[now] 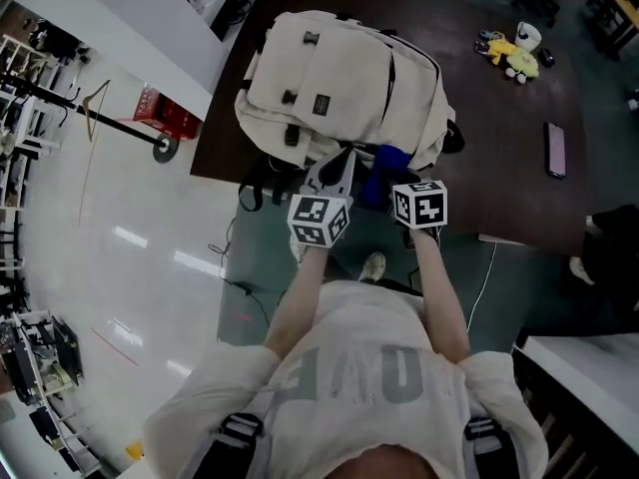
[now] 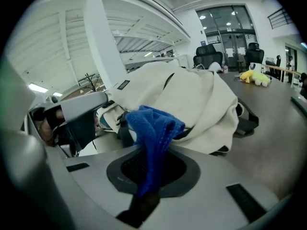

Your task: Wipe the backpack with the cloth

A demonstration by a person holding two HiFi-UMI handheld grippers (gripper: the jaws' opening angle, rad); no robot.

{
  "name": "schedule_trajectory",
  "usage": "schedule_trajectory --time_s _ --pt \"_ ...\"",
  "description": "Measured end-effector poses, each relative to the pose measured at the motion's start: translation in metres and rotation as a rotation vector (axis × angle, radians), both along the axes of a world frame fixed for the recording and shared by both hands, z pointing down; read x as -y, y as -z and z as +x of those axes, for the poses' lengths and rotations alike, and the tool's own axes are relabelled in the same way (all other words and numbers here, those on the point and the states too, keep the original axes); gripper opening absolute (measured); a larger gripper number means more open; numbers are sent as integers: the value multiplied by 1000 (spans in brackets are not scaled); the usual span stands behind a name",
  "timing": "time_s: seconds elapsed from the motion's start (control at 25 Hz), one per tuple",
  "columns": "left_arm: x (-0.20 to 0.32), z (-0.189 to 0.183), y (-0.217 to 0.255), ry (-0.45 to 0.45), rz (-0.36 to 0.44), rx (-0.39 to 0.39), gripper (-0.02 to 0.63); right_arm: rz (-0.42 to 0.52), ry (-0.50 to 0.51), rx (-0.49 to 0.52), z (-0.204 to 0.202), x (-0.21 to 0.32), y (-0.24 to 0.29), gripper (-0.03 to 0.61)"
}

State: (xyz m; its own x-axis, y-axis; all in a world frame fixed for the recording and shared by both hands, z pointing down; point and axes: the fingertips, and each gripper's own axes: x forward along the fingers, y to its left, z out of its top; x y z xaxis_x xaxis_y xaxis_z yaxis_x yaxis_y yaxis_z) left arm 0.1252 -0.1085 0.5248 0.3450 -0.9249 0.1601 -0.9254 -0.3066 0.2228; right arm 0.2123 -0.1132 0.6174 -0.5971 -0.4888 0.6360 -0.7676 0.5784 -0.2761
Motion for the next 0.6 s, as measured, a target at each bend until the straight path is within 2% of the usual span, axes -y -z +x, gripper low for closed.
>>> schedule_trajectory --time_s 0.24,0.4,0.6 --pt "2 11 1 7 9 -9 3 3 -50 -49 39 10 0 43" --pt "0 23 0 -19 1 0 3 4 -89 -75 61 14 -1 43" --pt "-2 23 11 -28 10 9 3 4 -186 -121 93 22 -4 42"
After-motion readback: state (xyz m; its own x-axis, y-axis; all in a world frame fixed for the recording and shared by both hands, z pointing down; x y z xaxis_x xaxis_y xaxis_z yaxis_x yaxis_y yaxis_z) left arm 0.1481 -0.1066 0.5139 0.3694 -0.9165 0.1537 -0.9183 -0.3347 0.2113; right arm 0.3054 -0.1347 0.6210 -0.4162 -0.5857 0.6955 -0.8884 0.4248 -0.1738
